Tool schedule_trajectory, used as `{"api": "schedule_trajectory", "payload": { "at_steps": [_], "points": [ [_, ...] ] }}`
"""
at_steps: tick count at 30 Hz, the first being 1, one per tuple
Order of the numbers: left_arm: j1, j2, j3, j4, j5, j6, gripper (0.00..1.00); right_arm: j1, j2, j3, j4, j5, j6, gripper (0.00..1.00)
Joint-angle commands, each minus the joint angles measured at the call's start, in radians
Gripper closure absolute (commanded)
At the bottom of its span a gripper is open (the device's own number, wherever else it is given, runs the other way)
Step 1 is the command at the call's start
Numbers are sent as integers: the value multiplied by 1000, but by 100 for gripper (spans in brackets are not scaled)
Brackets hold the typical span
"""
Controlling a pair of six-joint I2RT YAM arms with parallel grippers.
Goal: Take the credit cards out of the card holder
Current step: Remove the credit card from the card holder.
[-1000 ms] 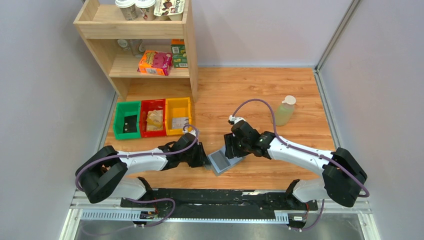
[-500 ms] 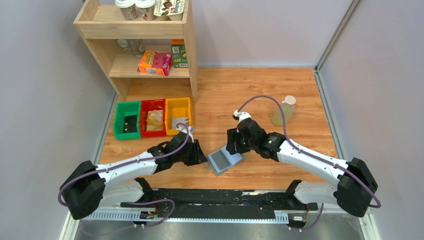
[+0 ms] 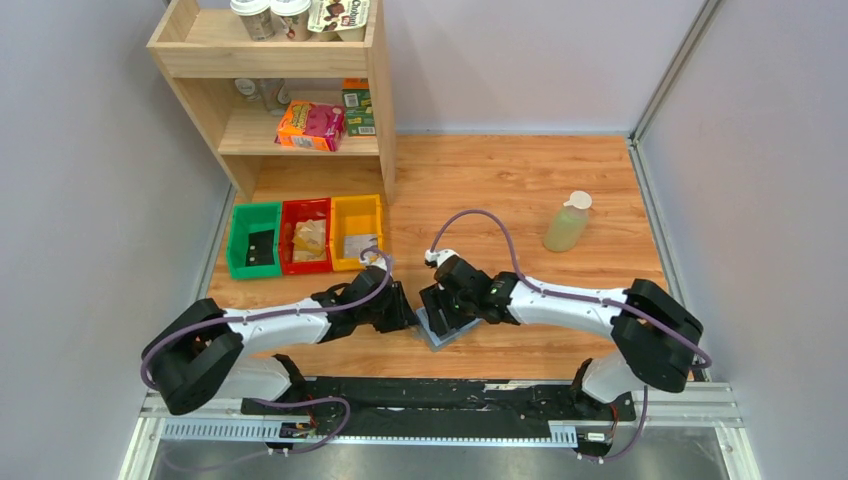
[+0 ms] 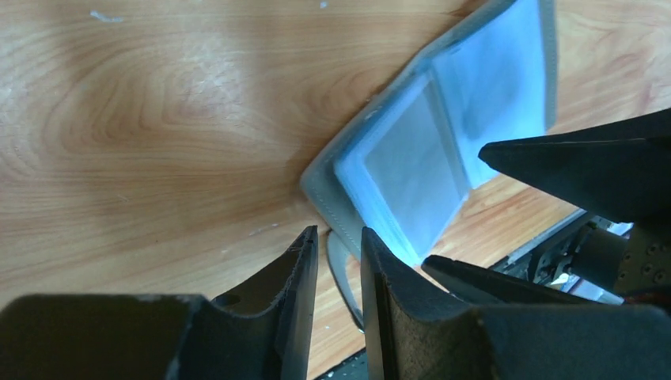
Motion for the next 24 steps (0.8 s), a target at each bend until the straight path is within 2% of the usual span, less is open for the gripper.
{"api": "schedule_trajectory", "payload": {
  "at_steps": [1, 7, 15, 24],
  "points": [
    [-6, 44, -54, 141, 22, -51, 66, 42, 62, 78, -7, 92, -7, 29],
    [-6, 62, -86, 164, 15, -56, 67, 79, 144, 119, -55, 175, 13, 28],
    [-6, 73, -109, 184, 12, -56, 69, 80, 125, 138, -83, 181, 22, 40],
    [-6, 67, -107, 184, 12, -51, 69, 37, 59, 118, -84, 120, 31, 37]
  ]
}}
